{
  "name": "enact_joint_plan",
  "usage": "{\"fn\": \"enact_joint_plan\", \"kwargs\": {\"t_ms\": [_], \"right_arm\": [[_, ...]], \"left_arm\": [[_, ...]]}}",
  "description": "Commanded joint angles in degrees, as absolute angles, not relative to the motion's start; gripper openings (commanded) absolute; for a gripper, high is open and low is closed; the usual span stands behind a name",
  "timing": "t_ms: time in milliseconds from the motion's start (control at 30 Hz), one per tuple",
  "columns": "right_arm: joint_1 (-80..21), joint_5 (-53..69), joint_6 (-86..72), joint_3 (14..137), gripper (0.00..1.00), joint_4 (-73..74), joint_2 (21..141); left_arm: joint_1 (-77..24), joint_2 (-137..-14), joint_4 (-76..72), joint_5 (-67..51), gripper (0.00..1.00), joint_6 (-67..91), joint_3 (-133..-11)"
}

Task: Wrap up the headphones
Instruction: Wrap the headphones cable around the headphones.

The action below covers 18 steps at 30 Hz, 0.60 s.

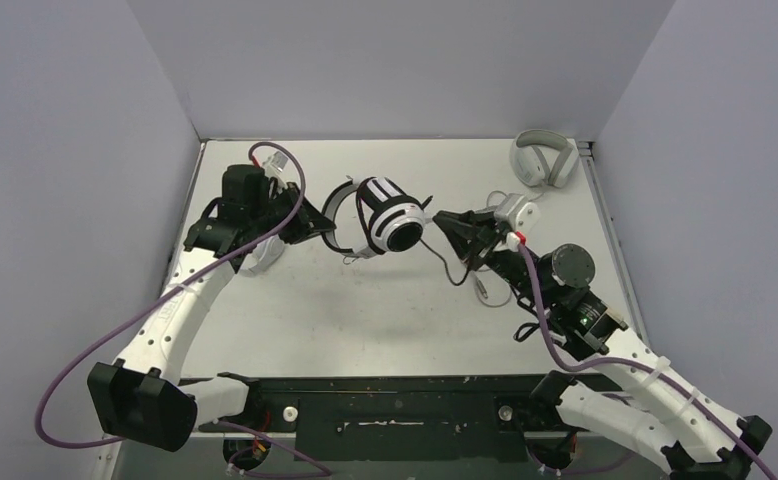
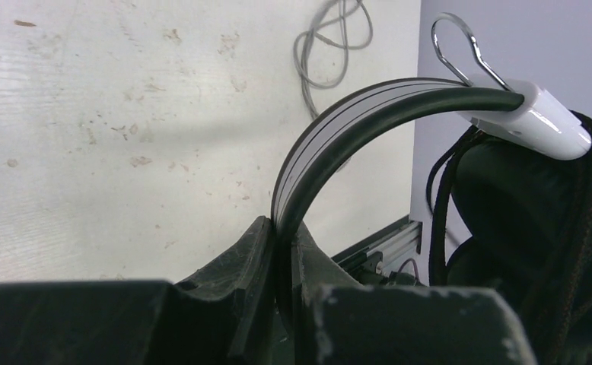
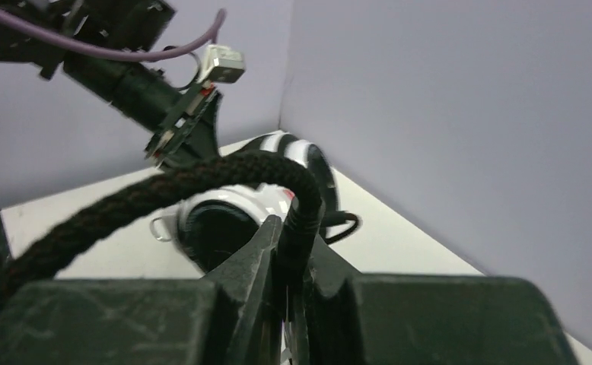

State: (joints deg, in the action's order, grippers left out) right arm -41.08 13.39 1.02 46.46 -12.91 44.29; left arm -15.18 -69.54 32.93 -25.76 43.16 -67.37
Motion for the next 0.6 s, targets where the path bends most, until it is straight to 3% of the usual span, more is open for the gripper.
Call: {"fn": "enact_joint_plan", "kwargs": {"t_ms": [0, 233, 400, 567], "right_arm": [[-48.5, 10.5, 10.2, 54.2, 0.00, 1.3, 46.6], [-55.3, 7.1, 12.3, 56.4, 0.00, 6.6, 48.0], [-58.0, 7.9, 12.2, 60.4, 0.00, 11.3, 50.8], [-63.0, 9.1, 12.7, 65.3, 0.00, 19.1, 55.5]], "left_arm": [[-13.8, -68.0, 21.8, -24.4, 0.00, 49.1, -68.8], [-10.7, -68.4, 11.7, -27.6, 0.00, 57.3, -68.2], [-9.4, -69.0, 13.1, -18.2, 0.00, 57.2, -67.9], [-6.8, -70.2, 9.8, -19.0, 0.00, 61.7, -64.1]]}}
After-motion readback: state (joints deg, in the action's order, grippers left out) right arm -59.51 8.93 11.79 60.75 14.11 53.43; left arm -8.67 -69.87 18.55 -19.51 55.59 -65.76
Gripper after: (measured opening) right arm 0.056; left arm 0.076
